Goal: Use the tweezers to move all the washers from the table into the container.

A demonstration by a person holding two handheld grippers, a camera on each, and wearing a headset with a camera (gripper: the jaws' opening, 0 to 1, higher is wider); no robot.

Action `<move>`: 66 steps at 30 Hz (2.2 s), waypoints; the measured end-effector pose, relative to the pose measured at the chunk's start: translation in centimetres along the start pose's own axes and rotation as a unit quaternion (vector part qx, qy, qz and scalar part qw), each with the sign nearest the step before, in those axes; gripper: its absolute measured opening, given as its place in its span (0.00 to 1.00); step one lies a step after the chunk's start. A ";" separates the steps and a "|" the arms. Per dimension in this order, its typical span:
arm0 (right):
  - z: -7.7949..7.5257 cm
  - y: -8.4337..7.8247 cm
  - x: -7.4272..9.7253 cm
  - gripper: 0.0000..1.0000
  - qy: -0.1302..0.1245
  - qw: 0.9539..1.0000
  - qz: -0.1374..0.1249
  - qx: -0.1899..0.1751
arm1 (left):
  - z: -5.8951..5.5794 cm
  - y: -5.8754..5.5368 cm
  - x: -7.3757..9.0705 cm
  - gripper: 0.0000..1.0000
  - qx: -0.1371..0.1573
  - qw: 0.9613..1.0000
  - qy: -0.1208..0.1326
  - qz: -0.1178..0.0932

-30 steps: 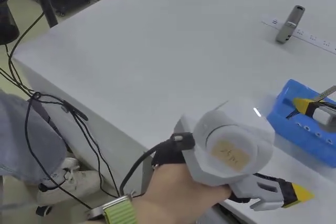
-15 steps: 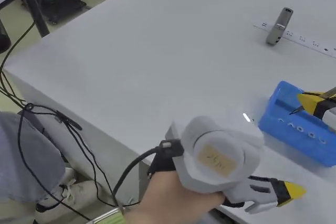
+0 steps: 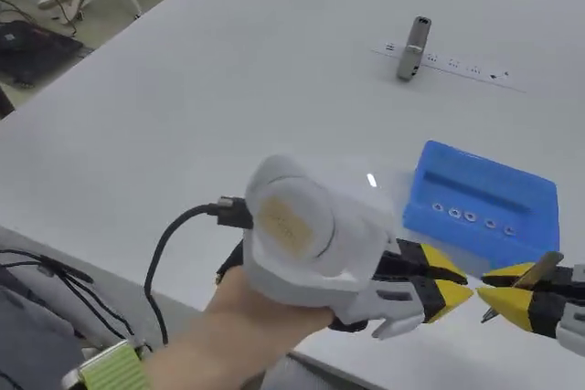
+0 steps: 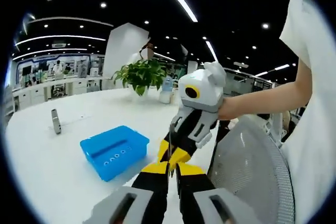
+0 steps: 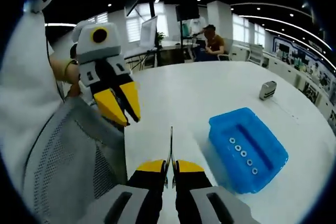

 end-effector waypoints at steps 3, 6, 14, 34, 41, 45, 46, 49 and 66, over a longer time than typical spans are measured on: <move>0.8 -0.7 -0.5 0.04 0.010 0.999 0.037 0.037 | -0.1 0.6 -0.8 0.05 -0.011 1.000 -0.018 0.001; 1.2 -1.0 -0.9 0.03 0.012 0.997 0.056 0.054 | -0.2 0.8 -1.9 0.12 -0.050 0.998 -0.041 0.020; 0.5 -1.7 -1.1 0.04 0.001 0.990 0.101 0.098 | -0.1 0.6 -4.1 0.00 -0.068 0.990 -0.108 0.054; -0.8 -4.5 1.2 0.29 -0.097 0.995 0.035 0.004 | 3.0 -4.9 -4.2 0.00 -0.104 0.969 -0.133 0.181; 0.1 -5.5 6.4 0.34 -0.182 0.976 -0.064 -0.102 | 3.1 -7.0 -5.0 0.00 -0.135 0.945 -0.137 0.263; 0.8 -4.5 9.6 0.37 -0.229 0.947 -0.164 -0.152 | 2.7 -7.4 -5.7 0.00 -0.173 0.924 -0.146 0.308; 1.0 -4.1 10.3 0.38 -0.234 0.938 -0.193 -0.167 | 2.7 -7.5 -5.9 0.00 -0.182 0.918 -0.149 0.321; 1.7 -3.2 11.9 0.41 -0.240 0.917 -0.254 -0.194 | 2.6 -7.1 -6.3 0.00 -0.198 0.908 -0.154 0.335; 4.2 -2.3 14.0 0.52 -0.247 0.913 -0.284 -0.157 | 2.0 -3.3 -2.2 0.33 -0.020 0.976 -0.011 0.216</move>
Point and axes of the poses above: the centre of the closed fingertips' face, and the gripper's own axes: x roughly backward along the fingers, z roughly to its left, y roughly out of its top, the point moved 8 cm from there along x, roughly backward along the fingers, and after that the axes turned 9 degrees about -x, right-handed, at the moved point
